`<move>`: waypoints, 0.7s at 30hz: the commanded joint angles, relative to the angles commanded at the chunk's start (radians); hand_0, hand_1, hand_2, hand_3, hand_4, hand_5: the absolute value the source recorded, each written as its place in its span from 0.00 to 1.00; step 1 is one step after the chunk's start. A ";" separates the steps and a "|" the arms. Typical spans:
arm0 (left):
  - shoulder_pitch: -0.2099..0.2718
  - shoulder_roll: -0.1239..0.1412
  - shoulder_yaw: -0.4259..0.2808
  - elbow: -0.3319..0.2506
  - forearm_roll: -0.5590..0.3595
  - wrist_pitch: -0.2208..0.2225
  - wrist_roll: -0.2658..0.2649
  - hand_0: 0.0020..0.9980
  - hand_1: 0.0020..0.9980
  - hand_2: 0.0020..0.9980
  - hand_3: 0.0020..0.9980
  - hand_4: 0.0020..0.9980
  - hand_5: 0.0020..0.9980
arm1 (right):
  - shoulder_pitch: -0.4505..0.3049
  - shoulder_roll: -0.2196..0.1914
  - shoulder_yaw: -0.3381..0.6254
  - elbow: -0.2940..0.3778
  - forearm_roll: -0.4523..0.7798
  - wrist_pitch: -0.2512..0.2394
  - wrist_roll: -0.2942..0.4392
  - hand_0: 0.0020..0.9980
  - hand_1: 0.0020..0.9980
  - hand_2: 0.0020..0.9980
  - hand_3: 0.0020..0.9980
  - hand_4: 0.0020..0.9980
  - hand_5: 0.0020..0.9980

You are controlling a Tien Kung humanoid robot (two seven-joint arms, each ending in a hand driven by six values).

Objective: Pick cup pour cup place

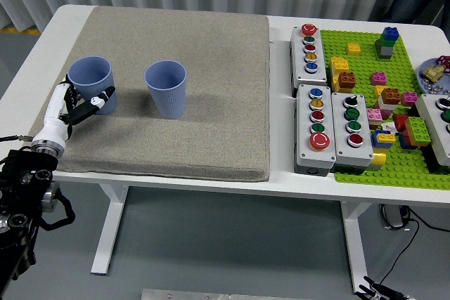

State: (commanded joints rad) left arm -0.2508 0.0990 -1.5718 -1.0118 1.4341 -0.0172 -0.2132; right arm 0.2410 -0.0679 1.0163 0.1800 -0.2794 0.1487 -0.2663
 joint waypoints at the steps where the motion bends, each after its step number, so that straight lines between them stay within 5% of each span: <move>1: 0.000 -0.001 0.000 0.000 0.001 0.002 0.000 0.81 0.81 1.00 1.00 0.86 0.29 | 0.000 0.000 0.000 0.000 0.000 0.000 0.000 0.76 0.70 0.74 0.62 0.22 0.19; 4: 0.000 -0.002 0.002 -0.001 0.003 0.009 0.000 0.81 0.81 1.00 1.00 0.86 0.29 | 0.000 0.000 0.000 0.000 0.000 -0.001 0.000 0.76 0.70 0.74 0.62 0.22 0.19; 5: -0.001 -0.003 0.004 -0.001 0.003 0.010 0.000 0.73 0.74 0.98 1.00 0.85 0.28 | 0.000 0.000 0.000 0.000 0.000 -0.001 0.000 0.76 0.70 0.74 0.62 0.22 0.19; 21: -0.004 -0.011 0.007 0.006 -0.001 0.037 0.002 0.70 0.70 0.96 1.00 0.84 0.28 | 0.001 0.001 0.001 0.000 -0.002 -0.002 0.000 0.76 0.70 0.74 0.62 0.22 0.19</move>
State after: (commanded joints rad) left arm -0.2545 0.0877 -1.5643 -1.0060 1.4330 0.0196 -0.2116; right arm 0.2419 -0.0668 1.0174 0.1800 -0.2818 0.1463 -0.2664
